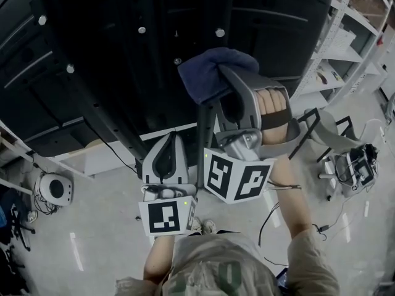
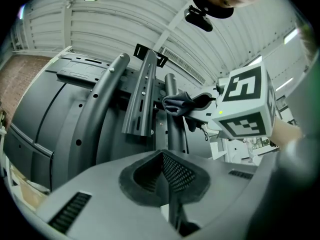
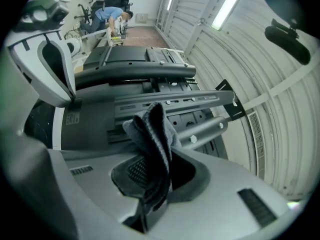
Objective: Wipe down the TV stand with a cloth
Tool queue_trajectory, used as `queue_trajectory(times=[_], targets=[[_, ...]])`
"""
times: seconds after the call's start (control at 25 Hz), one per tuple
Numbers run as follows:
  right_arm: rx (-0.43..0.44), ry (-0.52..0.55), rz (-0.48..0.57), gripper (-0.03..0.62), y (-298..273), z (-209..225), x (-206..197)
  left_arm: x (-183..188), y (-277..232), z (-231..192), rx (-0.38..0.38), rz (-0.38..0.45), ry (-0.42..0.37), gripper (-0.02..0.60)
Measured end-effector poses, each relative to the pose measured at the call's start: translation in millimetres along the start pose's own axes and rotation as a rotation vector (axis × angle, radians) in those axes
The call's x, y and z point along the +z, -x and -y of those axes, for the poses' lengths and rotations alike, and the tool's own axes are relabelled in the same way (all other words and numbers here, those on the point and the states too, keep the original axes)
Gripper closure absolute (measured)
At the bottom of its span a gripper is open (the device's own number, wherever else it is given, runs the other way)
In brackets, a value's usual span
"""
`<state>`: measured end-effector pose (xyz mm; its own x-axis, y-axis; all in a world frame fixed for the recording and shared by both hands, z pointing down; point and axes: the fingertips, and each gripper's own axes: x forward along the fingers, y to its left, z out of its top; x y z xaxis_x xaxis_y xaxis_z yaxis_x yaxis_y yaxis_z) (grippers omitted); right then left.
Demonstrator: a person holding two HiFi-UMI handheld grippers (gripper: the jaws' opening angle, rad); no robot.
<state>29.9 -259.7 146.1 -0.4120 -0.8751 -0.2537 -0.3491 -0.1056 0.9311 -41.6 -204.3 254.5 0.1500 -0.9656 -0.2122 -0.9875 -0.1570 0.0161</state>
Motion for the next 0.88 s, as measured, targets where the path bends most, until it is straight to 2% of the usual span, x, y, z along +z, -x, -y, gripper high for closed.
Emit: queue_trajectory(times=[0.88], targets=[[0.177,-0.065,-0.055,0.537,31,-97,-27,-38,4,3,-0.002,-0.072,0.037,0.566]])
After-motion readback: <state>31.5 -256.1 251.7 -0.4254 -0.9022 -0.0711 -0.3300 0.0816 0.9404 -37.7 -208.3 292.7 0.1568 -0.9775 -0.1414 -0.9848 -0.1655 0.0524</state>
